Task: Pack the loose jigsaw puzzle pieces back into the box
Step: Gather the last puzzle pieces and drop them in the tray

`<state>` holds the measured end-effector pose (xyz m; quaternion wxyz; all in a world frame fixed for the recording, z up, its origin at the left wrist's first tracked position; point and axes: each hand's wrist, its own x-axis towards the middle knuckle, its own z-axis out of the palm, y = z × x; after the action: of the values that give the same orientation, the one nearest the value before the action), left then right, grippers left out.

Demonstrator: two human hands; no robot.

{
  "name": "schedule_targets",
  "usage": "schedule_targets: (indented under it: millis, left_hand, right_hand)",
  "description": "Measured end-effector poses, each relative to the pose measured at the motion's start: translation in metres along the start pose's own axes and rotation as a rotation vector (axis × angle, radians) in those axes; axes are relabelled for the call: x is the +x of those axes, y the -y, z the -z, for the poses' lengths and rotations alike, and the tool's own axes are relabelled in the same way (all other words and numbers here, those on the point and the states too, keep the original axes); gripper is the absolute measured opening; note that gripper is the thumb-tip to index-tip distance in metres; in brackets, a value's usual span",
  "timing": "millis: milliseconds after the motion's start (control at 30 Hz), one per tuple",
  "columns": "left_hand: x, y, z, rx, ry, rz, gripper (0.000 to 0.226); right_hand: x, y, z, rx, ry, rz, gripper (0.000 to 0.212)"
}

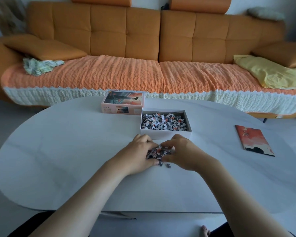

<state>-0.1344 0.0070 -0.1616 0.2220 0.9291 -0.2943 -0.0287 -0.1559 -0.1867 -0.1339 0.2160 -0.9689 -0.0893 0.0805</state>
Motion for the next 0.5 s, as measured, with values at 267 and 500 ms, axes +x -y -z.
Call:
schedule_targets:
  millis: [267,500]
  left_hand:
    - [0.005,0.005,0.01,-0.089,-0.07,-0.002,0.032]
    - [0.012,0.006,0.026,-0.13,-0.116,0.032,0.012]
  right_hand:
    - [0.013,0.006,0.003,0.071,-0.069,-0.003,0.016]
    - [0.019,0.009,0.023,0.065,-0.107,0.007,0.011]
